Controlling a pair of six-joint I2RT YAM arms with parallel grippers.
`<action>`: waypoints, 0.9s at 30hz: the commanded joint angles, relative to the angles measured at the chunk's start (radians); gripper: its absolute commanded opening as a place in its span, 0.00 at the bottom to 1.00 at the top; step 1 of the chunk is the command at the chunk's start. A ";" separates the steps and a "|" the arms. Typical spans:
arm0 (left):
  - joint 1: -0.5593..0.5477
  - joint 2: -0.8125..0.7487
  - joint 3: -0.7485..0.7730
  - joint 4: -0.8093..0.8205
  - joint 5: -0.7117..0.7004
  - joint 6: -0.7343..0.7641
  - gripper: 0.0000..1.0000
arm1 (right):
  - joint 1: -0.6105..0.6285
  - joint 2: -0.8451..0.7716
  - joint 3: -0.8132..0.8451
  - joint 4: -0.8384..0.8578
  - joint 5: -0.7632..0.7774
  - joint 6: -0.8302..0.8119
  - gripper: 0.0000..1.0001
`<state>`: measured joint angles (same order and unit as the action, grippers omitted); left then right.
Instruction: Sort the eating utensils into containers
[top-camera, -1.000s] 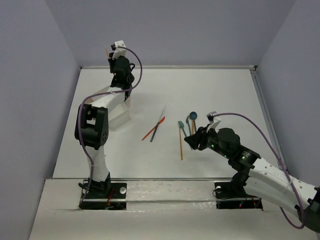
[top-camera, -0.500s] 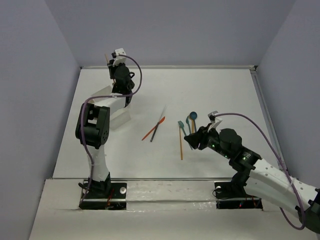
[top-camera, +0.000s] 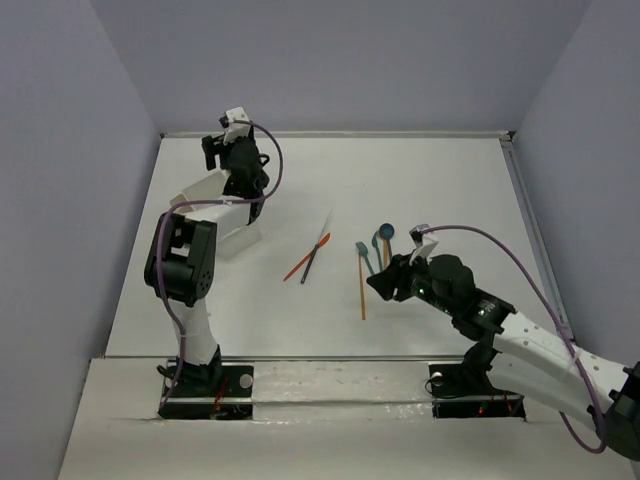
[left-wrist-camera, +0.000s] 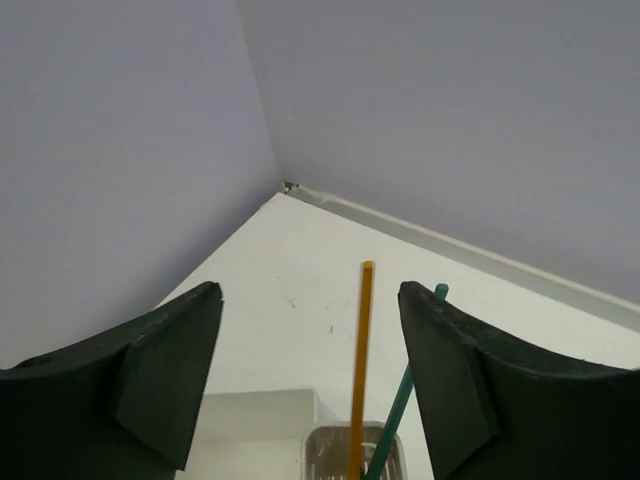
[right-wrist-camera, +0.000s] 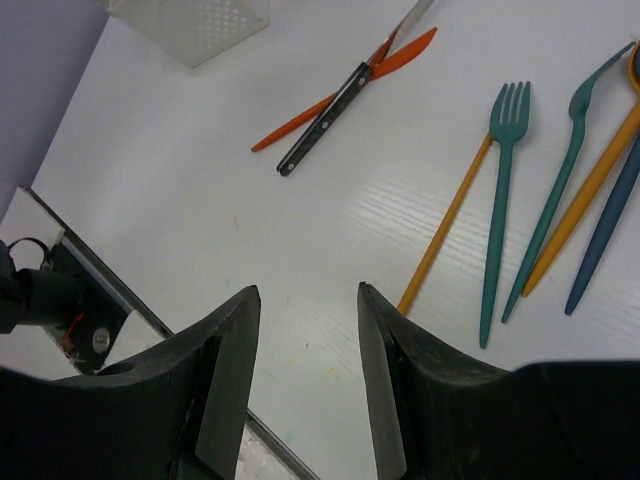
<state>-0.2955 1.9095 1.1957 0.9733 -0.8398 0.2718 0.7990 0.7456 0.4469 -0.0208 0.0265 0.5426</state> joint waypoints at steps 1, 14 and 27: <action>-0.005 -0.165 0.005 -0.026 -0.012 -0.071 0.78 | -0.003 0.024 0.062 -0.039 0.029 0.016 0.50; -0.005 -0.564 0.165 -0.651 0.298 -0.518 0.99 | -0.003 0.385 0.237 -0.232 0.134 0.048 0.47; -0.005 -1.082 -0.146 -1.060 0.875 -0.750 0.99 | 0.016 0.739 0.418 -0.327 0.225 0.060 0.43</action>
<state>-0.2955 0.9474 1.1809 0.0628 -0.2005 -0.4194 0.8021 1.4208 0.7982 -0.3012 0.1955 0.5865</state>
